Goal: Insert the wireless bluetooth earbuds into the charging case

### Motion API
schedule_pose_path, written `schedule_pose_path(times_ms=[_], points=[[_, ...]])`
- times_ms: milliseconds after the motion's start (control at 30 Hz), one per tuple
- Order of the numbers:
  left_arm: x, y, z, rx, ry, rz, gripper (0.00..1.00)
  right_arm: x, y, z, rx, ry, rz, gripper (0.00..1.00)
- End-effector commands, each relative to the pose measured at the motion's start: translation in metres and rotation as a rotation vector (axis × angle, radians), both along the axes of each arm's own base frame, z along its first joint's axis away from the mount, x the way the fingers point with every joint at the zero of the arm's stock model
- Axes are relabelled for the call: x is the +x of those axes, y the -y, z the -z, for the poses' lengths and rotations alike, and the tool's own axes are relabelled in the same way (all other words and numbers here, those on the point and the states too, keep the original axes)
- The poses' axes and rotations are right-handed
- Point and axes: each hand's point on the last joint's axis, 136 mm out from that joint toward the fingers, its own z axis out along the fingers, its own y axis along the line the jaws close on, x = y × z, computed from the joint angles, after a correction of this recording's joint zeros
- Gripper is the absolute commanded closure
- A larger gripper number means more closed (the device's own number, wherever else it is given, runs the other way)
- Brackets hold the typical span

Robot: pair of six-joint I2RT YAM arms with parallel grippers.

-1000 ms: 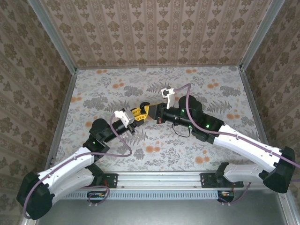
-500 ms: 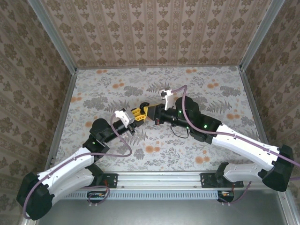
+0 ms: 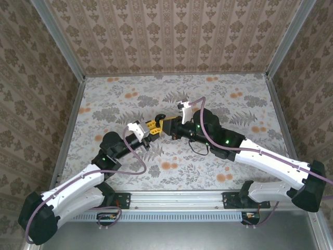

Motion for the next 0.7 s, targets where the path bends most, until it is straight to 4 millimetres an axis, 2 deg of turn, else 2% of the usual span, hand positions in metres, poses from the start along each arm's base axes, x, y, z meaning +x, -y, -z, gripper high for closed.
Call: schedule_pose_path(times_ms=[0, 667], points=[[-0.004, -0.006, -0.031, -0.082, 0.059, -0.011, 1.00, 0.002, 0.004, 0.008, -0.053, -0.005, 0.024, 0.81], [-0.005, -0.005, -0.029, -0.080, 0.052, -0.004, 1.00, 0.007, 0.002, -0.008, -0.049, -0.028, 0.045, 0.67]])
